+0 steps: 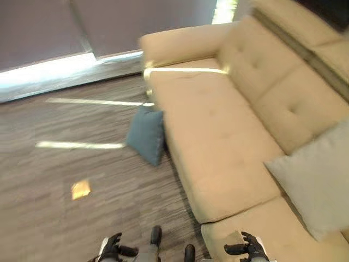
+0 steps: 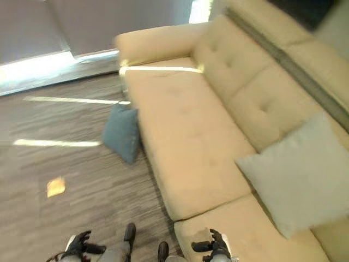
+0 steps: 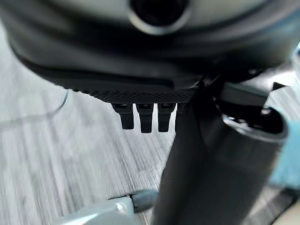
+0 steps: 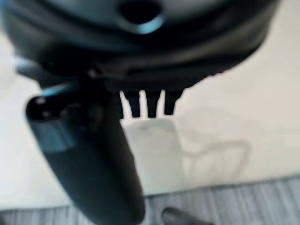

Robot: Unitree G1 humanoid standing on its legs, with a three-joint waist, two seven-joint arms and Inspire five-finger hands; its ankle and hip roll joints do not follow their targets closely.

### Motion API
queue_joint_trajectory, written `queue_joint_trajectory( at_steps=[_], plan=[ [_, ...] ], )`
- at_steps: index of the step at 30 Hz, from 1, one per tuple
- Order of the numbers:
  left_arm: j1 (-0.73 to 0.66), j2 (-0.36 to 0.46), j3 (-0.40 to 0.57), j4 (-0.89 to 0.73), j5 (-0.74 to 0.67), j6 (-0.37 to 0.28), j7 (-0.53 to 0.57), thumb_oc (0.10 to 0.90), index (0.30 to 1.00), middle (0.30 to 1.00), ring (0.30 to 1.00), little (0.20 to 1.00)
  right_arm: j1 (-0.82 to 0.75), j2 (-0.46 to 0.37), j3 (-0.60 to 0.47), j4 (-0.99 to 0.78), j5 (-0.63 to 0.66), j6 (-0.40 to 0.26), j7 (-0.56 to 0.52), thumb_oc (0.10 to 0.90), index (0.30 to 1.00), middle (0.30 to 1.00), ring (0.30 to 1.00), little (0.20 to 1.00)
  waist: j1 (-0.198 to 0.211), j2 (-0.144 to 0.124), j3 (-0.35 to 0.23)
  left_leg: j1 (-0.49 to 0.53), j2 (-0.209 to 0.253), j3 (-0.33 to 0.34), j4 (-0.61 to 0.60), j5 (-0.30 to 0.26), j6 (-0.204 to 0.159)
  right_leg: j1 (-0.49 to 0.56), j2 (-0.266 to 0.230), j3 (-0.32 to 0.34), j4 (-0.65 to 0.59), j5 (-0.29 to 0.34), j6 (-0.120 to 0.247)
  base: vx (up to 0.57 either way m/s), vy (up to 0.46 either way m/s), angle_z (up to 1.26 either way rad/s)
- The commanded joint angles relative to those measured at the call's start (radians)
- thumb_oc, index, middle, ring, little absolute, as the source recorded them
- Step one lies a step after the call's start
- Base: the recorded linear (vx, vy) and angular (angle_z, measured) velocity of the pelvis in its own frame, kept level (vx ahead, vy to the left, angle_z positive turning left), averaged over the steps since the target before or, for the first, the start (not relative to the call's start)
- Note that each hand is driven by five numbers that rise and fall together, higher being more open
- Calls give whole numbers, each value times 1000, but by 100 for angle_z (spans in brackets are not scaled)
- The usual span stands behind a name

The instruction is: Pick up all the scattered cushions and arrange them neatly on the sofa.

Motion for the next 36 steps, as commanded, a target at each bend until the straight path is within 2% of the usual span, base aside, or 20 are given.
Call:
queue_joint_trajectory(
  at_steps=[1,2,3,6,9,13,15,16,19,20,21,23,26,28,29,32,33,34,35,36],
  plan=[
    [9,8,3,13,12,-15,6,800,900,900,900,900,43,-41,-4,7,-5,4,-33,800,900,900,900,900,-34,-13,-45,26,5,2,45,-91,14,-41,-29,8,64,-11,141,-10,54,43],
    [8,8,2,10,7,-12,5,800,900,900,900,900,48,-41,-12,17,-2,10,-33,800,900,900,900,900,-44,-21,-47,45,31,25,57,-101,9,-45,-45,-26,61,-2,145,-7,55,48],
    [8,8,2,10,7,-12,5,800,900,900,900,900,48,-41,-12,17,-2,10,-33,800,900,900,900,900,-44,-21,-47,45,31,24,58,-101,9,-45,-45,-26,61,-2,144,-8,67,60],
    [6,14,-3,13,19,-2,6,800,900,900,900,900,61,-37,-27,29,2,17,-30,800,900,900,900,900,-62,-6,-64,93,64,74,6,-91,-2,-36,-57,-83,57,-8,157,91,150,62],
    [8,18,-3,21,30,4,6,800,900,900,900,900,64,-31,-30,35,0,19,-29,800,900,900,900,900,-64,3,-73,110,47,53,-27,-96,11,-31,-76,-101,96,-23,162,140,194,53],
    [6,30,-1,23,46,5,4,800,900,900,900,900,72,-16,-28,33,-13,25,-25,800,900,900,900,900,-51,7,-63,140,4,29,-43,-123,48,-54,-127,-102,242,-39,176,130,224,35],
    [4,41,5,22,45,6,7,800,900,900,900,900,68,-8,-23,36,-17,32,-21,800,900,900,900,900,-50,7,-50,165,-20,18,-63,-127,67,-99,-163,-87,365,33,194,121,284,26],
    [2,50,13,21,37,7,9,800,900,900,900,900,62,0,-12,31,-17,34,-18,800,900,900,900,900,-51,20,-31,187,-24,3,-89,-122,79,-155,-164,-55,491,64,197,90,226,30],
    [2,57,15,18,36,4,10,800,900,900,900,900,69,4,-9,25,-13,27,-18,800,900,900,900,900,-54,33,-22,219,-26,-12,-115,-125,83,-198,-138,-18,550,37,190,160,156,33],
    [2,58,13,19,32,0,5,800,900,900,900,900,77,8,-6,24,-3,23,-19,800,900,900,900,900,-70,35,-24,242,-35,-57,-126,-131,78,-226,-49,36,497,-20,164,226,92,34],
    [1,58,13,19,32,0,5,800,900,900,900,900,77,8,-6,24,-3,23,-19,800,900,900,900,900,-70,37,-26,239,-33,-57,-126,-130,78,-226,-47,35,492,-16,163,234,32,39],
    [0,55,12,23,32,3,1,800,900,900,900,900,74,3,-6,34,3,27,-18,800,900,900,900,900,-74,25,-33,245,-53,-86,-131,-135,77,-232,-11,56,398,-6,167,181,-18,69],
    [-1,53,17,45,21,9,-7,800,900,900,900,900,66,1,-1,44,5,31,-16,800,900,900,900,900,-84,3,-32,275,-87,-146,-133,-164,81,-276,35,62,235,60,176,268,-35,54],
    [-1,50,23,57,18,13,-12,800,900,900,900,900,71,-1,-1,44,1,35,-16,800,900,900,900,900,-90,-6,-27,297,-105,-187,-126,-179,85,-296,49,69,202,88,188,283,-28,47],
    [2,42,21,60,25,11,-14,800,900,900,900,900,85,-5,-4,44,3,35,-17,800,900,900,900,900,-98,-12,-29,317,-122,-205,-114,-203,93,-264,51,84,178,84,175,203,-27,71],
    [15,32,16,67,29,14,-15,800,900,900,900,900,99,-9,-6,48,2,34,-16,800,900,900,900,900,-109,-6,-49,335,-121,-210,-96,-231,88,-243,67,106,179,78,157,212,-45,66],
    [22,27,16,72,29,16,-18,800,900,900,900,900,108,-10,-12,51,3,34,-13,800,900,900,900,900,-113,-3,-60,338,-115,-203,-76,-248,76,-228,62,97,171,71,152,343,-115,30],
    [28,19,2,72,33,18,-23,800,900,900,900,900,115,-17,-24,49,16,29,-8,800,900,900,900,900,-134,3,-69,321,-91,-162,29,-255,30,-183,54,82,150,56,136,254,-91,25],
    [29,19,2,72,33,18,-23,800,900,900,900,900,116,-18,-24,49,16,29,-8,800,900,900,900,900,-134,3,-69,320,-91,-162,33,-258,29,-182,55,81,149,56,136,194,-106,39],
    [26,20,-2,68,33,19,-25,800,900,900,900,900,109,-20,-25,45,20,26,-10,800,900,900,900,900,-137,-4,-65,278,-79,-142,135,-224,1,-159,47,86,136,55,131,35,-44,48]
  ],
)
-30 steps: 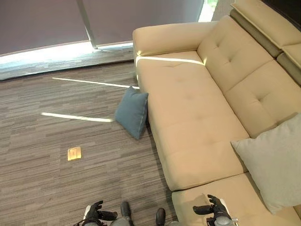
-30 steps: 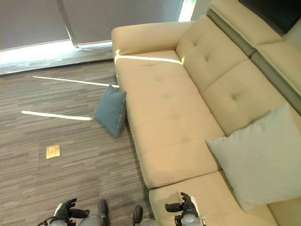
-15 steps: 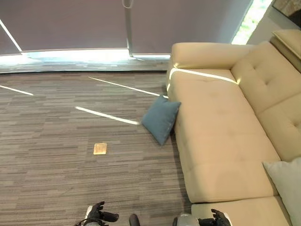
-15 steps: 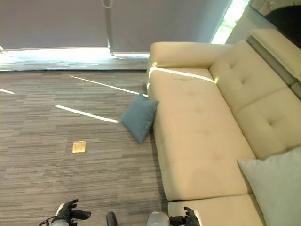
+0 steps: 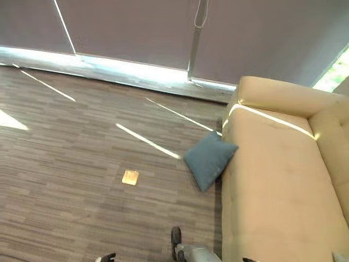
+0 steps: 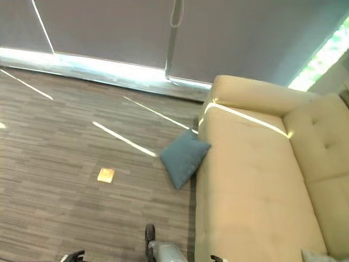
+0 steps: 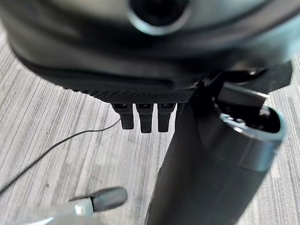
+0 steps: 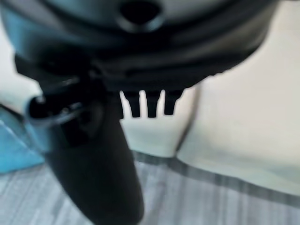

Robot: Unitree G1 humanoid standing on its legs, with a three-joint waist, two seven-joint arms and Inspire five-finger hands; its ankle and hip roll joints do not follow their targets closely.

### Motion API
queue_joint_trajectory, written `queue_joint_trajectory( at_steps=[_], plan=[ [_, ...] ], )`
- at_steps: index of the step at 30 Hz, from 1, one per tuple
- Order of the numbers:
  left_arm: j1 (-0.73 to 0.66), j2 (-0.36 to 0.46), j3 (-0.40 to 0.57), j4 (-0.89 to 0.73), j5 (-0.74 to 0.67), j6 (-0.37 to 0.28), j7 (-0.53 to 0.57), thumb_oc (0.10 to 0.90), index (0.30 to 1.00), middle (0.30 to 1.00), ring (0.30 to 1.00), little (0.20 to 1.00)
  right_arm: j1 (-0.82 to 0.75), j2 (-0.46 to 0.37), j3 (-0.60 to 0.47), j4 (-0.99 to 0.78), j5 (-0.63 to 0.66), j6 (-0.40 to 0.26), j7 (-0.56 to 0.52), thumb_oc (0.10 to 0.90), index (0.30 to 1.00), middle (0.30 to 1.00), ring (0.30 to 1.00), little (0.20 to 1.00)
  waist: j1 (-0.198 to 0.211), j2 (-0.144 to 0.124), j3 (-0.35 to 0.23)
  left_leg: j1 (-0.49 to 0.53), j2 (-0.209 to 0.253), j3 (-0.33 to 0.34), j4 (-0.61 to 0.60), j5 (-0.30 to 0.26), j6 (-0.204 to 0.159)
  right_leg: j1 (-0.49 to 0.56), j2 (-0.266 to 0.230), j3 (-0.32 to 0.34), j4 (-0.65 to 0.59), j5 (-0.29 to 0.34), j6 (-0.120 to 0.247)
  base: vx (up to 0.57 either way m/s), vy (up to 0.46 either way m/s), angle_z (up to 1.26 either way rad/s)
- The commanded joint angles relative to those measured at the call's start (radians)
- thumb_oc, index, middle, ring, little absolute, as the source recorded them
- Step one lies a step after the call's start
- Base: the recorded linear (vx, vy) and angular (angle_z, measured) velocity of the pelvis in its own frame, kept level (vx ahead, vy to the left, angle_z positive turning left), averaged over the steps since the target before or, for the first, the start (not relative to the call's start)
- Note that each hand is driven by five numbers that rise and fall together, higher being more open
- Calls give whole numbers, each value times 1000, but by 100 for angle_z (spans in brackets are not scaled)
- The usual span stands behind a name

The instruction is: Pick up all the scattered cushions and arrange them neatly on the sofa.

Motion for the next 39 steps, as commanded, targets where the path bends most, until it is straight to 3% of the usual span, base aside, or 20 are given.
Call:
queue_joint_trajectory(
  at_steps=[1,2,4,7,8,9,10,11,14,18,21,22,23,24,26,29,32,33,37,39],
  plan=[
    [-38,36,-20,-8,23,-19,1,800,900,900,900,900,-33,-44,-14,22,26,-21,-18,800,900,900,900,900,-41,-28,-2,-74,-80,100,161,5,-22,60,-34,65,-1,-43,121,139,-164,51],
    [-57,45,-33,-32,10,-18,2,800,900,900,900,900,-52,-55,-5,15,29,-19,-23,800,900,900,900,900,-21,-62,26,-226,-50,137,452,73,-51,112,-58,77,-18,-55,90,174,-153,33],
    [-59,47,-37,-37,9,-17,0,800,900,900,900,900,-51,-56,-5,17,31,-17,-21,800,900,900,900,900,-17,-66,25,-246,-30,160,471,61,-42,127,-62,75,-23,-63,87,163,-99,3],
    [-58,52,-46,-42,16,-14,-9,800,900,900,900,900,-45,-59,-7,28,38,-7,-19,800,900,900,900,900,0,-80,23,-315,-2,191,391,14,-4,172,-78,90,-46,-85,97,213,-2,-26],
    [-57,54,-48,-40,18,-12,-8,800,900,900,900,900,-45,-59,-6,30,37,-6,-19,800,900,900,900,900,1,-79,16,-327,2,186,323,31,-2,174,-77,94,-50,-91,101,268,52,-6],
    [-54,55,-48,-39,20,-11,-9,800,900,900,900,900,-44,-60,-4,32,34,-4,-18,800,900,900,900,900,6,-71,15,-323,5,174,239,65,-6,183,-70,101,-53,-99,104,354,108,-19],
    [-53,56,-43,-35,21,-12,-9,800,900,900,900,900,-44,-62,-3,34,28,-3,-19,800,900,900,900,900,17,-52,17,-338,12,145,109,153,-25,210,-52,119,-60,-118,106,382,132,-19],
    [-52,55,-42,-34,19,-14,-9,800,900,900,900,900,-44,-62,-2,35,26,-3,-20,800,900,900,900,900,24,-45,18,-358,20,134,77,188,-33,225,-44,131,-63,-127,107,300,105,-19],
    [-50,48,-41,-26,15,-14,-9,800,900,900,900,900,-38,-61,-2,39,17,0,-21,800,900,900,900,900,38,-39,23,-390,28,114,41,229,-44,263,-42,162,-56,-150,111,281,131,-39],
    [-35,43,-36,-13,29,-8,-9,800,900,900,900,900,-33,-53,-7,50,0,1,-16,800,900,900,900,900,45,-33,1,-355,20,111,14,216,-31,295,-56,190,-45,-178,123,281,170,-58],
    [-38,44,-37,-12,37,-7,-8,800,900,900,900,900,-36,-47,-7,46,-9,5,-9,800,900,900,900,900,50,-35,-10,-336,4,126,26,193,-8,280,-82,214,31,-176,143,303,258,-48],
    [-45,50,-39,-16,41,-6,-1,800,900,900,900,900,-44,-43,0,42,-17,5,-4,800,900,900,900,900,48,-41,-12,-297,-18,140,11,170,16,246,-101,222,126,-126,176,154,145,-37],
    [-45,49,-39,-16,41,-6,-1,800,900,900,900,900,-44,-43,0,43,-17,5,-4,800,900,900,900,900,49,-39,-14,-301,-15,140,11,172,15,242,-99,223,125,-123,176,238,277,-46],
    [-55,62,-30,-27,26,-6,4,800,900,900,900,900,-61,-40,15,22,-23,5,-3,800,900,900,900,900,42,-35,5,-271,-22,144,0,159,38,152,-103,236,289,-19,196,118,193,-27],
    [-65,71,-26,-38,13,-13,10,800,900,900,900,900,-76,-36,27,-3,-27,-3,-8,800,900,900,900,900,38,-24,20,-233,-18,157,-21,143,50,87,-113,206,385,-3,198,134,193,-17],
    [-67,79,-22,-40,8,-16,12,800,900,900,900,900,-83,-35,40,-16,-37,-7,-10,800,900,900,900,900,35,-16,26,-199,-23,164,-33,124,57,47,-130,149,387,-11,188,179,138,-22],
    [-68,82,-20,-36,11,-15,8,800,900,900,900,900,-94,-41,48,-10,-39,-4,-5,800,900,900,900,900,18,-10,26,-155,-39,149,-52,102,58,10,-86,117,279,-76,170,267,67,-25],
    [-68,82,-23,-27,21,-13,5,800,900,900,900,900,-95,-47,46,-4,-34,-1,-5,800,900,900,900,900,1,-18,26,-125,-66,136,-56,81,61,-27,-51,109,172,-65,167,274,28,-12],
    [-69,74,-26,-15,33,-9,-3,800,900,900,900,900,-85,-49,43,6,-38,5,-3,800,900,900,900,900,-20,-22,35,-80,-94,105,-49,50,65,-51,-24,85,101,-34,173,242,16,11],
    [-65,62,-38,-11,56,-11,-5,800,900,900,900,900,-52,-46,34,25,-33,8,-6,800,900,900,900,900,-30,-25,19,-51,-110,96,-28,9,62,4,-24,93,53,-45,150,301,-31,53]
  ],
)
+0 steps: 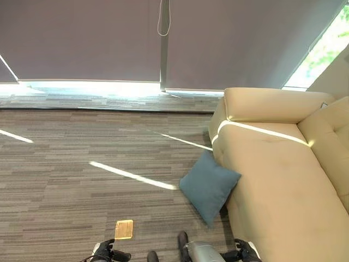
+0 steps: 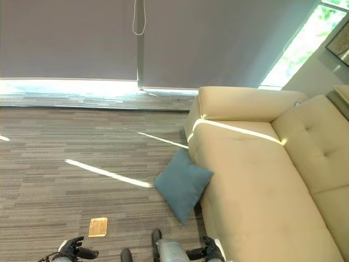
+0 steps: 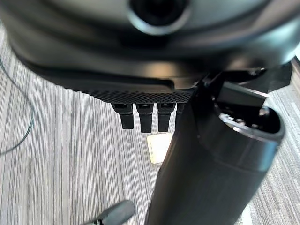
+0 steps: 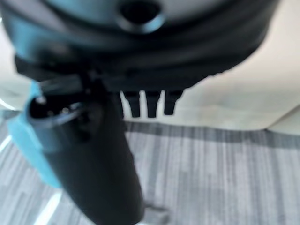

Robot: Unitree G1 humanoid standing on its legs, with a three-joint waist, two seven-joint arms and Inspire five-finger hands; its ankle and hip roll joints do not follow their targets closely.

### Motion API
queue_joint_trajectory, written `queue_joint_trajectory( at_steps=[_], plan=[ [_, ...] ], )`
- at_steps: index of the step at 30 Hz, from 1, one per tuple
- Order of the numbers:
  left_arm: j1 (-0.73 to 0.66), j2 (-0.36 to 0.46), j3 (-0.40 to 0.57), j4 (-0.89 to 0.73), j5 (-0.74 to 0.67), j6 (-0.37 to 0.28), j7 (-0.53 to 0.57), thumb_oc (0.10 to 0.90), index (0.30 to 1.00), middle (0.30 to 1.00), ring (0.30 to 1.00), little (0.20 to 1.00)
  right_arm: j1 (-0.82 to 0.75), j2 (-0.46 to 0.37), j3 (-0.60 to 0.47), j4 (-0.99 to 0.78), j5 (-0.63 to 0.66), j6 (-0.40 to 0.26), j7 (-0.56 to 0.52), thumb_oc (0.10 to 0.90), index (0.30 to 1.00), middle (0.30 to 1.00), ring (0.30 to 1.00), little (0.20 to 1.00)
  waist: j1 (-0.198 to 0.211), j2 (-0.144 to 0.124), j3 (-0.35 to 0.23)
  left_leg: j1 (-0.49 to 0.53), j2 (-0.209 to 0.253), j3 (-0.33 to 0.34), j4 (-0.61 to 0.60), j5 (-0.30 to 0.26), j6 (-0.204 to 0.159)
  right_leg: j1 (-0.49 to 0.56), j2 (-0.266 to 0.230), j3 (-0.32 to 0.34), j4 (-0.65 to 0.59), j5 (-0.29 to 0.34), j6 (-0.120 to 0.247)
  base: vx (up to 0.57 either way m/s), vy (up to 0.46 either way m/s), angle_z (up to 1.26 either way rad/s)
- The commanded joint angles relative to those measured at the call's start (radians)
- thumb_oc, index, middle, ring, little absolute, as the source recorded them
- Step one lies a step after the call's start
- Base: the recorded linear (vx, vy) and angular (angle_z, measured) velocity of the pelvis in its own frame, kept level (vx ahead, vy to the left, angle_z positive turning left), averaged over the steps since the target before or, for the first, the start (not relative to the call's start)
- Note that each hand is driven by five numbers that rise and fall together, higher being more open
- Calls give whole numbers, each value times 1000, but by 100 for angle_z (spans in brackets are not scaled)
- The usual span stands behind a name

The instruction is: Pick up all the scattered cushions and arrange them neatly on the sofa.

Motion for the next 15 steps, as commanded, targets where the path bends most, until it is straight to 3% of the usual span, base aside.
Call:
queue_joint_trajectory(
  at_steps=[1,2,3,4,5,7,10,11,13,15],
  plan=[
    [2,16,-9,-6,45,-16,12,800,900,900,900,900,-1,-55,-2,34,0,-8,-25,800,900,900,900,900,-21,11,-23,-5,-32,-67,94,-100,-32,125,22,5,-91,51,30,359,-64,52],
    [11,8,-12,-3,48,-10,7,800,900,900,900,900,23,-58,-22,51,8,-5,-21,800,900,900,900,900,-30,14,-41,-8,-26,-62,165,-127,-66,164,16,-2,-109,41,12,189,-41,29],
    [11,8,-12,-3,48,-10,7,800,900,900,900,900,23,-58,-22,51,8,-5,-21,800,900,900,900,900,-31,14,-41,-9,-25,-63,169,-129,-66,164,16,-3,-110,42,12,306,-88,38],
    [14,3,-25,-3,55,-7,4,800,900,900,900,900,29,-64,-35,55,19,-7,-23,800,900,900,900,900,-43,13,-45,-35,-8,-37,287,-107,-107,206,12,-3,-139,38,-2,117,-49,42],
    [14,3,-25,-4,55,-7,4,800,900,900,900,900,29,-64,-35,55,19,-7,-23,800,900,900,900,900,-43,14,-45,-37,-7,-37,291,-109,-108,206,12,-4,-140,39,-3,157,-88,40],
    [0,9,-40,-23,51,-6,5,800,900,900,900,900,18,-80,-41,47,38,-9,-25,800,900,900,900,900,-36,-13,-28,-159,30,-3,553,-34,-149,263,-4,15,-169,33,-32,103,-94,24],
    [-3,10,-45,-25,49,-6,6,800,900,900,900,900,14,-82,-41,47,43,-9,-28,800,900,900,900,900,-30,-16,-28,-182,37,8,569,-45,-138,274,-5,21,-174,30,-35,106,-31,-17],
    [-4,8,-51,-27,47,-6,6,800,900,900,900,900,14,-84,-39,48,47,-7,-29,800,900,900,900,900,-23,-25,-34,-232,32,1,545,-66,-117,292,-11,46,-180,20,-32,198,22,-21],
    [-5,7,-51,-27,46,-5,4,800,900,900,900,900,12,-86,-36,52,42,-5,-27,800,900,900,900,900,-14,-24,-43,-247,35,-18,437,-89,-98,306,-11,69,-185,5,-18,261,63,-22],
    [-3,5,-51,-24,45,-7,4,800,900,900,900,900,11,-90,-35,57,38,-4,-27,800,900,900,900,900,-3,-11,-44,-258,40,-72,303,-36,-104,321,4,101,-179,-12,-14,232,101,-43]
  ],
)
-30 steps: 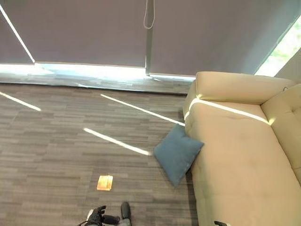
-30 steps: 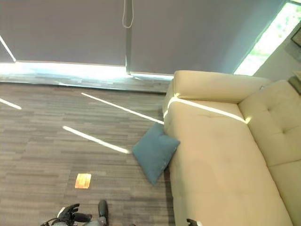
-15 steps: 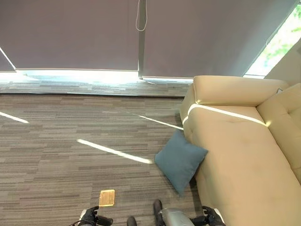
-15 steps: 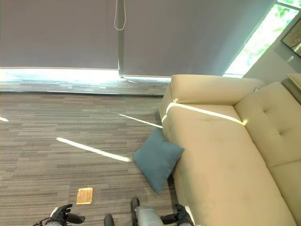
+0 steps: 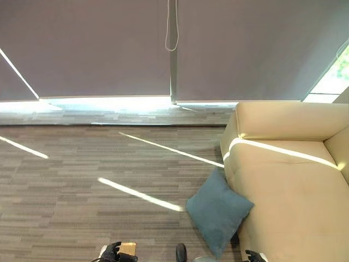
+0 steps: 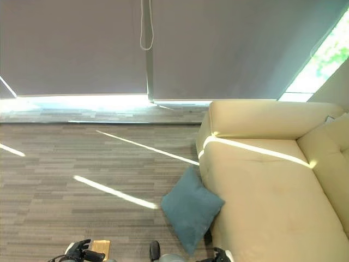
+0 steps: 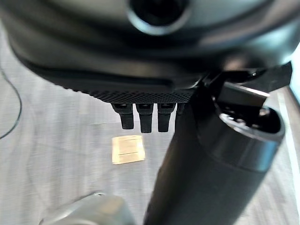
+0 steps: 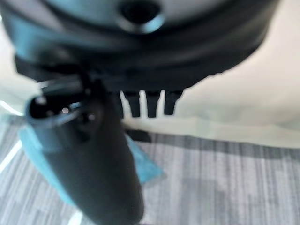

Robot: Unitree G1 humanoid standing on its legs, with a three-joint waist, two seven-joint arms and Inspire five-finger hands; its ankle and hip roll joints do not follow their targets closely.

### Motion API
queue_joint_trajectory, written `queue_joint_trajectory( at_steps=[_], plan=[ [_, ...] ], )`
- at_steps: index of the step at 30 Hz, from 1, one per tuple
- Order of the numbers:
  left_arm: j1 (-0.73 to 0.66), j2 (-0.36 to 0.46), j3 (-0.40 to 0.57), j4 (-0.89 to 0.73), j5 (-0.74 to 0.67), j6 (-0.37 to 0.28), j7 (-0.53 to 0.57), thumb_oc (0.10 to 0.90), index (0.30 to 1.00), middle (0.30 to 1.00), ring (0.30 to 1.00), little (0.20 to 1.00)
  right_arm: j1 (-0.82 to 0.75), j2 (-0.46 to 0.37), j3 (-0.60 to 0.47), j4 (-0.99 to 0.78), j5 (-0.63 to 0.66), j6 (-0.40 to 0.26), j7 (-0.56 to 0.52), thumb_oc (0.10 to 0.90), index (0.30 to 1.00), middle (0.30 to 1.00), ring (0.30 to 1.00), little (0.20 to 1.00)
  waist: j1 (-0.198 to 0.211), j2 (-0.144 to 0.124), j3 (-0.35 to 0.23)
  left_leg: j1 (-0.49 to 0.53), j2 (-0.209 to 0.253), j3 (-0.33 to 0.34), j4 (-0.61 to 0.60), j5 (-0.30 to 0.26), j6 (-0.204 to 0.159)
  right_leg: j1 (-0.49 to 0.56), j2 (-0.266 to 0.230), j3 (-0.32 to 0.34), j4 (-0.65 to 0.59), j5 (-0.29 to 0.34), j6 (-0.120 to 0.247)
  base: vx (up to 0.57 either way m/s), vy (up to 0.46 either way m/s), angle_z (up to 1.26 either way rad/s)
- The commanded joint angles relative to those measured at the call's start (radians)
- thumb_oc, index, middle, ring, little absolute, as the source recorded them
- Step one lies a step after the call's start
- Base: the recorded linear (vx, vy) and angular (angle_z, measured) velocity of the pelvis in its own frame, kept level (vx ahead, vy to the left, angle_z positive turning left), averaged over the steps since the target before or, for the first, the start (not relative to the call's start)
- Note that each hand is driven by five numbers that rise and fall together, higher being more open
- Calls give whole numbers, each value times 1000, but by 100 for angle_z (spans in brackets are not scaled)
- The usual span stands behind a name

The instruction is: Pick up all the scattered cushions and arrange them neatly on the sofa.

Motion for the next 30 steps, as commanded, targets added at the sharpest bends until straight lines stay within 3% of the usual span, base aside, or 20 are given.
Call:
queue_joint_trajectory(
  at_steps=[1,2,5,6,10,11,15,17,20,24,25,26,28,30],
  plan=[
    [23,37,-42,-1,21,-8,7,800,900,900,900,900,42,-43,-4,23,13,-1,-26,800,900,900,900,900,5,-11,-7,13,-48,-54,-166,77,64,-4,-10,121,118,-99,154,322,154,-54],
    [23,34,-40,2,10,-14,9,800,900,900,900,900,39,-47,1,25,5,-1,-27,800,900,900,900,900,19,-6,0,-19,-44,-136,-206,131,53,13,4,172,132,-112,154,240,118,-72],
    [23,29,-37,6,4,-15,8,800,900,900,900,900,37,-48,6,27,-3,1,-30,800,900,900,900,900,26,-4,2,-32,-45,-177,-222,149,48,15,8,197,139,-116,153,154,104,-120],
    [27,24,-34,17,3,-14,8,800,900,900,900,900,34,-47,12,31,-17,3,-27,800,900,900,900,900,34,2,0,-22,-50,-212,-251,151,51,23,12,234,150,-128,155,186,174,-71],
    [39,20,-35,27,22,-8,11,800,900,900,900,900,33,-37,10,34,-24,6,-18,800,900,900,900,900,31,9,-20,31,-37,-163,-293,146,67,24,-11,252,163,-133,172,204,242,-79],
    [40,25,-34,25,42,-12,18,800,900,900,900,900,17,-27,14,26,-31,6,-15,800,900,900,900,900,29,11,-32,64,-37,-96,-311,128,84,-1,-35,265,187,-119,198,101,195,-68],
    [38,38,-27,16,47,-11,25,800,900,900,900,900,3,-21,21,14,-34,7,-10,800,900,900,900,900,31,15,-32,92,-39,-37,-328,113,102,-38,-48,272,243,-93,228,80,193,-85],
    [37,46,-22,13,46,-14,27,800,900,900,900,900,-5,-18,26,-3,-38,4,-12,800,900,900,900,900,31,21,-21,109,-34,3,-348,110,108,-78,-59,232,300,-72,241,-2,122,-67],
    [39,53,0,12,20,-17,31,800,900,900,900,900,-15,-3,37,-19,-51,-9,-14,800,900,900,900,900,49,27,-14,148,-28,67,-380,100,107,-94,-108,9,275,-94,229,16,116,-78],
    [44,54,10,8,17,-18,22,800,900,900,900,900,-22,0,51,-21,-66,-10,-16,800,900,900,900,900,60,22,-35,177,-17,144,-412,95,92,-122,-97,-185,200,-88,211,50,16,-100],
    [44,52,15,10,15,-21,20,800,900,900,900,900,-21,-1,51,-19,-72,-12,-20,800,900,900,900,900,66,19,-32,188,-14,169,-412,88,92,-112,-109,-263,180,-89,213,65,-30,-88],
    [51,50,13,12,23,-17,16,800,900,900,900,900,-15,-2,56,-16,-78,-7,-22,800,900,900,900,900,62,16,-37,195,-13,183,-412,85,87,-103,-107,-283,156,-89,208,77,-54,-90],
    [54,44,8,18,38,-15,12,800,900,900,900,900,-3,-2,55,-8,-77,-3,-22,800,900,900,900,900,47,10,-39,204,-22,182,-412,78,91,-93,-80,-220,129,-88,204,100,-59,-63],
    [52,37,4,16,39,-17,8,800,900,900,900,900,0,-10,42,-2,-66,-3,-26,800,900,900,900,900,43,11,-35,209,-28,193,-403,69,89,-89,-81,-208,109,-69,205,76,-78,0]
  ],
)
